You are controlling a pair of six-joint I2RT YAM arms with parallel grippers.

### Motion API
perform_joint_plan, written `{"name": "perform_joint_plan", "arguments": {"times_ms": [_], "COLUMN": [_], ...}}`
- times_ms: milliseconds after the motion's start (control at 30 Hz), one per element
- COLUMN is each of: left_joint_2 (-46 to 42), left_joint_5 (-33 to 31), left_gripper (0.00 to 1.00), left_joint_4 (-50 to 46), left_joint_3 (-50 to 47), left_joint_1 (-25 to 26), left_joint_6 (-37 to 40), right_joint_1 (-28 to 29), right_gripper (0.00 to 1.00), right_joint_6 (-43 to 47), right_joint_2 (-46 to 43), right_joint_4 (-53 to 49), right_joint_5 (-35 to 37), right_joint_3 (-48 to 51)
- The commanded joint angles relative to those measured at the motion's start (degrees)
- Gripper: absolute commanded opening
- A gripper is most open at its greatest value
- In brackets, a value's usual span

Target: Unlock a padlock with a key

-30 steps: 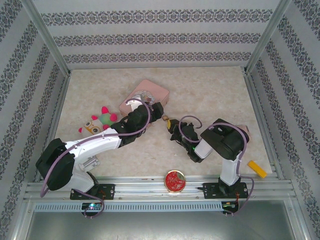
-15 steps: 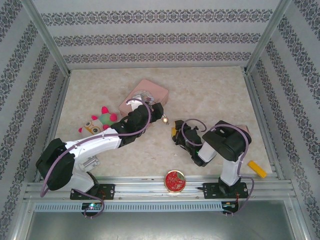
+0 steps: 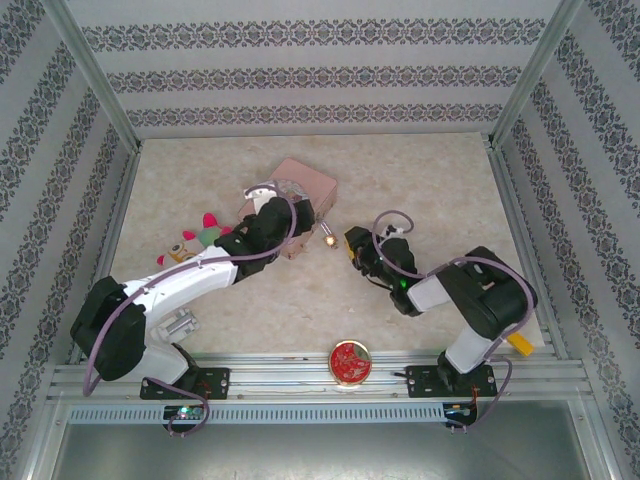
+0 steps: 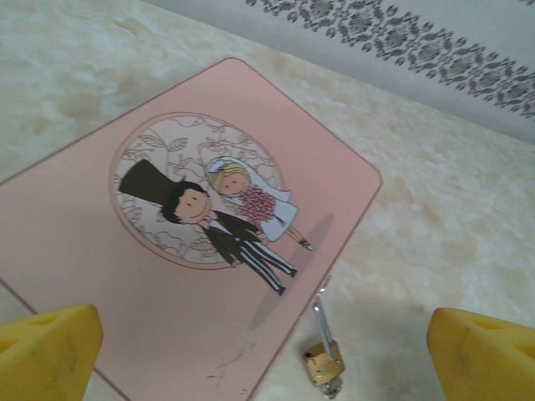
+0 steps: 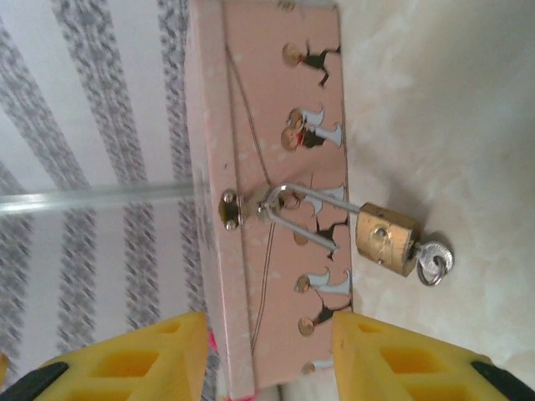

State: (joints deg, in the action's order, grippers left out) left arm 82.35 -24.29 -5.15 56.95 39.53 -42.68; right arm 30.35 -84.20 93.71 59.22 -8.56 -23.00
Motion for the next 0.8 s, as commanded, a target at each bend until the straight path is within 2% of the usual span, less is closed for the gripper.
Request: {"name": "perform_joint_plan", "arguments": {"times_ms": [0,67,133,233,433,767], "left_joint_2": [-0.2,-0.7,-1.1,-1.4,-1.0,2.2], "left_joint_5": [-0.9,0.1,3.3,7.9,13.2,20.4], "left_gripper": [0.99,0.99,0.99,0.99,0.99,0.99], "left_joint_4": [-10.0,-11.4,-11.4,-9.5,-7.5,-2.0], "left_joint_3": [0.8,-0.2,-1.6,-3.8,-4.7,-4.4], "left_joint_1": [-1.9,-3.3,-5.8,-8.9,-12.5,-14.5], "left_joint_6": [1.5,0.2,-1.2,-2.8,-2.0,0.1], "right_joint_1": [-0.5,0.1,1.0,0.1,0.4,2.1], "right_gripper": [0.45,0.46,0.49,0.52,0.56,0.58], "right_joint_6": [18.1,29.2,40.0,51.5,67.5,75.4], "right_joint_2": [-7.4,-12.0,-14.8,-15.2,-9.6,4.2], "right_joint_4": [-24.4,-42.3,-58.0,-67.1,-73.1,-72.2], "right_joint_5": [-6.5,-3.4,2.6,4.4,2.0,3.5], "right_joint_3": [-5.3,-11.0,-16.9,-21.2,-27.1,-34.9]}}
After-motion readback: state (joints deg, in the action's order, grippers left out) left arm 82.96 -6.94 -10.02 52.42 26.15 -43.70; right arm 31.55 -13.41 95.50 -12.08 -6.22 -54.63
